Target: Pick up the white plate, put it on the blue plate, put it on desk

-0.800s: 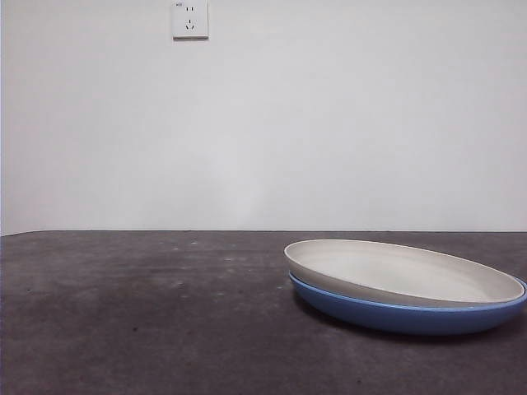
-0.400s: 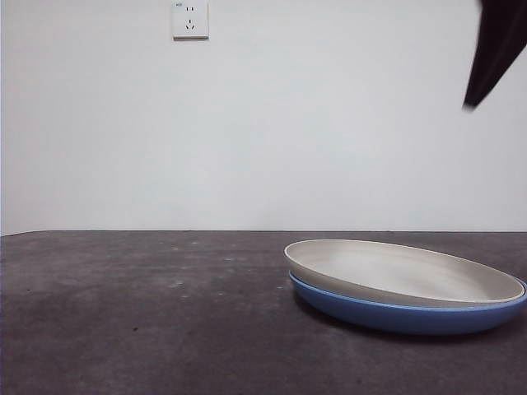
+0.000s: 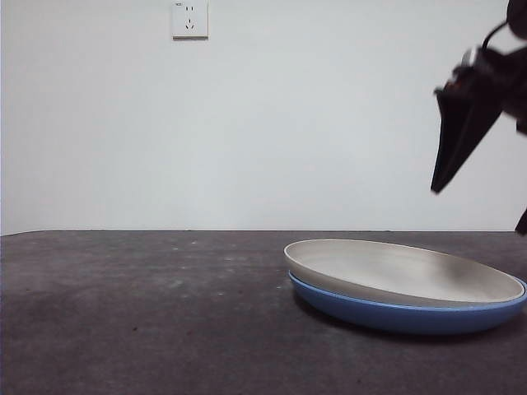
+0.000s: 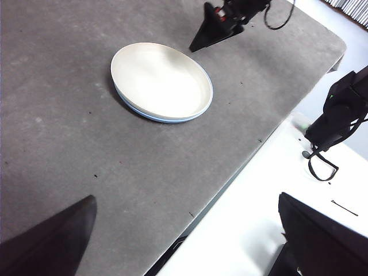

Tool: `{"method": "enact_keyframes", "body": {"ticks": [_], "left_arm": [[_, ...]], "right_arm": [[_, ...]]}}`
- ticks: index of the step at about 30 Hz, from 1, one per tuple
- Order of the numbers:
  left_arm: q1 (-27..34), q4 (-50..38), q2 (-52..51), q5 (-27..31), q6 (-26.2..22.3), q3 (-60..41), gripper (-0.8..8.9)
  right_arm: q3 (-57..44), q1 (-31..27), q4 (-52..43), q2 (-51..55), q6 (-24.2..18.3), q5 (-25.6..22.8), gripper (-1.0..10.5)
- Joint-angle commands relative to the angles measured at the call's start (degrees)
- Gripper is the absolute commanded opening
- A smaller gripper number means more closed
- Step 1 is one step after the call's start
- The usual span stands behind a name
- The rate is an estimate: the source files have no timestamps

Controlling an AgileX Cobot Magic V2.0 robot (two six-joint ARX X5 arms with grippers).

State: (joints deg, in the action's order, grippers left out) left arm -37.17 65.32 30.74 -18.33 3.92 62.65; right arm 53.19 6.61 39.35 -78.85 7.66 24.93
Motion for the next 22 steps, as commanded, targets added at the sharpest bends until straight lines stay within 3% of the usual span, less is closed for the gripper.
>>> {"method": "enact_keyframes", "body": {"ticks": [1, 11, 22], "left_arm": [[-0.4, -0.8, 0.2, -0.1, 0.2, 0.5, 5.01], [-0.4, -1.1, 0.2, -0.1, 0.2, 0.5, 5.01], [-0.4, -1.1, 0.2, -0.1, 0.2, 0.5, 5.01]], "right_arm": [[0.2, -0.5, -1.7, -3.5, -1.0, 0.2, 5.8], [0.2, -0.5, -5.8, -11.5, -1.9, 2.3, 5.7], [0.2, -1.8, -7.4, -12.5, -2.3, 2.0, 3.5]]}}
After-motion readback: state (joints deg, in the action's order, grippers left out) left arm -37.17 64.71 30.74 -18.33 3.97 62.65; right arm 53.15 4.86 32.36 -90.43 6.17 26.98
